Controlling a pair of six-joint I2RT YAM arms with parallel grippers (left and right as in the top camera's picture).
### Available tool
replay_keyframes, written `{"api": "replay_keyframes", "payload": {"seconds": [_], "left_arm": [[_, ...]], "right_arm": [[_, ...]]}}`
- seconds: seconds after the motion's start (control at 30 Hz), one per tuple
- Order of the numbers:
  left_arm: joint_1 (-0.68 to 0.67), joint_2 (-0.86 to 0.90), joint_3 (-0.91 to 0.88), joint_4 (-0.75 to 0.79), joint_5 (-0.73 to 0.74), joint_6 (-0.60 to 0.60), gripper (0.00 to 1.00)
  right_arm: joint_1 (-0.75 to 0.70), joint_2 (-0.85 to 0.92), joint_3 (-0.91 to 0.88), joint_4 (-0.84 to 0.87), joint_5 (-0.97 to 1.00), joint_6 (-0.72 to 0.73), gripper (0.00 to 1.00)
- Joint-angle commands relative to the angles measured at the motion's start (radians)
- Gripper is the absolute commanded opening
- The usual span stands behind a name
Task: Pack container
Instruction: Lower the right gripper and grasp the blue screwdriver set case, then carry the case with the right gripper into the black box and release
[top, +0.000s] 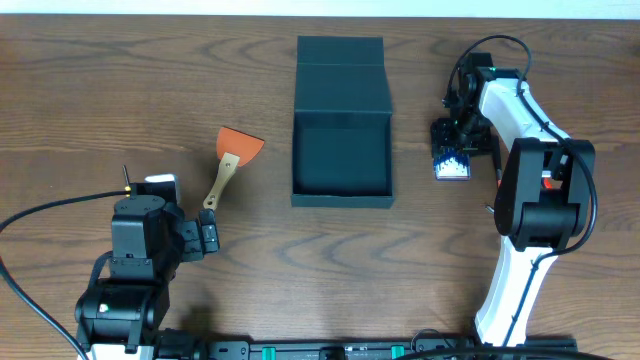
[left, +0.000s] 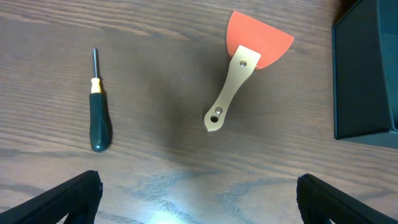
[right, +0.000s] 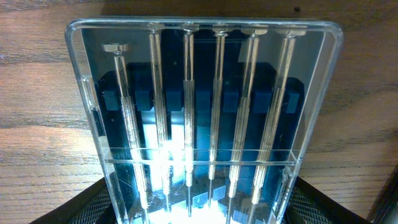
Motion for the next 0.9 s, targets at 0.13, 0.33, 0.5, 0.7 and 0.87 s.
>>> {"api": "replay_keyframes", "payload": {"seconds": [0.13, 0.33, 0.5, 0.7, 0.87], "left_arm": [[-0.002, -0.002, 0.023, -0.003, -0.004, -0.005, 0.98], [-0.002, -0.002, 0.023, -0.003, -0.004, -0.005, 0.99], [-0.002, -0.002, 0.023, -0.003, -0.004, -0.005, 0.98], [-0.002, -0.002, 0.023, -0.002, -0.004, -0.005, 0.98], [-0.002, -0.002, 0.023, -0.003, -0.004, -0.005, 0.99]], "right_arm": [[-0.009, 0.066, -0.040, 0.006, 0.040, 0.010, 0.52], [-0.009, 0.066, -0.040, 0.013, 0.040, 0.010, 0.05], [-0.008, 0.063, -0.014, 0.012, 0.029, 0.010, 0.01], [0.002, 0.039, 0.163, -0.100, -0.005, -0.021, 0.01], [0.051, -0.021, 0.342, -0.207, -0.001, -0.073, 0.01]]}}
